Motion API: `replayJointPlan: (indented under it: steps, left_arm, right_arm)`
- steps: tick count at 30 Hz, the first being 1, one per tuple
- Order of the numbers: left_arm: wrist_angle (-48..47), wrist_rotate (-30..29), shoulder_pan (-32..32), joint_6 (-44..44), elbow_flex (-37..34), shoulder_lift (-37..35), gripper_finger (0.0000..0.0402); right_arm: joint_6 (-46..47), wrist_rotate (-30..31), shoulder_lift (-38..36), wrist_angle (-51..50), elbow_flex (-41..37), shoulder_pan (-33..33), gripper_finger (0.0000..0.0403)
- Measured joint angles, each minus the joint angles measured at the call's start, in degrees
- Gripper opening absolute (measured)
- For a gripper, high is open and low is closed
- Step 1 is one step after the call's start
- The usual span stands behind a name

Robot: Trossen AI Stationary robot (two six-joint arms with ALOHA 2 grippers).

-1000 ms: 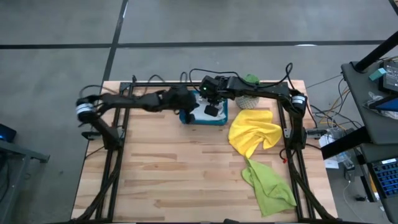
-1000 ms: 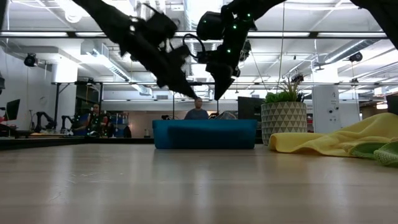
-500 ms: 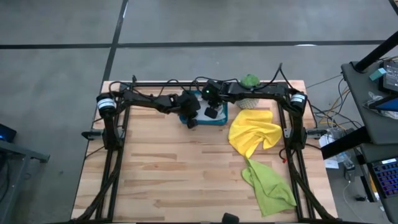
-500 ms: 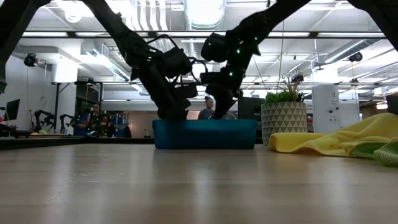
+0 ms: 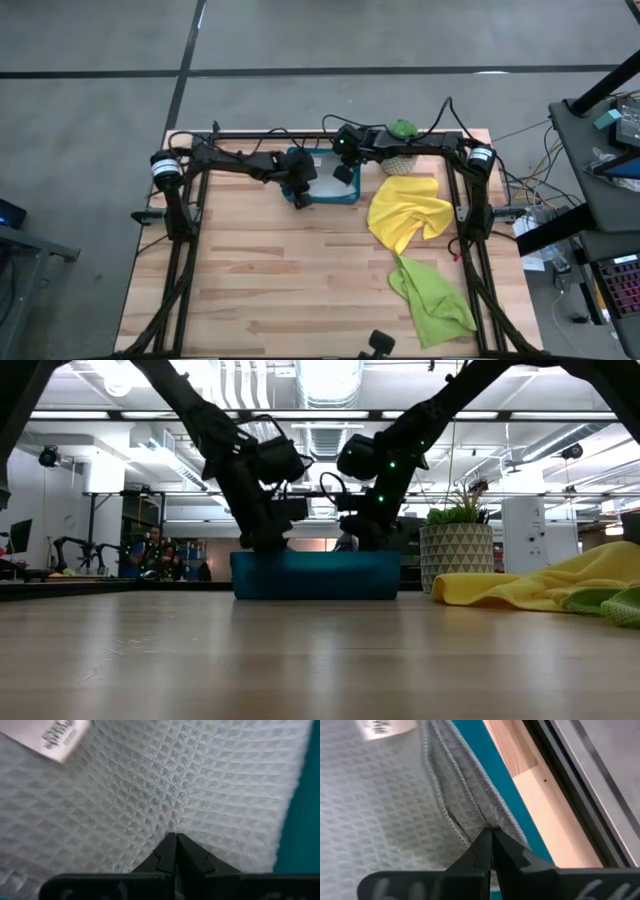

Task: Fold microfiber towels
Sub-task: Put the folded grey microfiber cloth into the bin

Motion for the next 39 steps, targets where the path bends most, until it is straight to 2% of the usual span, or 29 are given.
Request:
replayJointPlan:
  steps: [6, 13, 16, 22, 24, 30, 39]
  left_arm:
    - [-0.3, -0.1, 0.0, 0.4, 0.0, -6.8, 0.0]
    - [5.3, -6.2, 0.8, 4.4, -0.2, -10.6, 0.0]
    - [11.2, -7.2, 2.0, 4.6, -1.1, -9.3, 0.0]
    - [16.5, -7.2, 4.5, 4.3, -2.2, -3.8, 0.0]
    - [16.9, -7.5, 4.9, 4.2, -2.0, -1.5, 0.0]
    - [16.6, -10.0, 5.3, 4.1, -1.6, 2.4, 0.0]
    - [16.4, -11.6, 5.3, 4.0, -1.7, 2.3, 0.0]
  right_arm:
    - [-0.8, 0.0, -2.6, -0.3, 0.1, 0.0, 0.0009]
    - [-0.4, -0.1, -6.6, -1.3, 0.7, 0.4, 0.0009]
    - [0.8, -1.6, -8.1, -3.3, 0.7, 1.1, 0.0009]
    - [3.2, -15.5, -7.8, -5.4, 0.0, 2.5, 0.0009]
    - [3.1, -17.9, -7.1, -5.0, -0.9, 3.2, 0.0009]
    - [4.2, -18.1, -5.6, -6.9, -3.9, 4.3, 0.0009]
    - [2.9, -18.1, -5.3, -16.0, -3.3, 4.4, 0.0009]
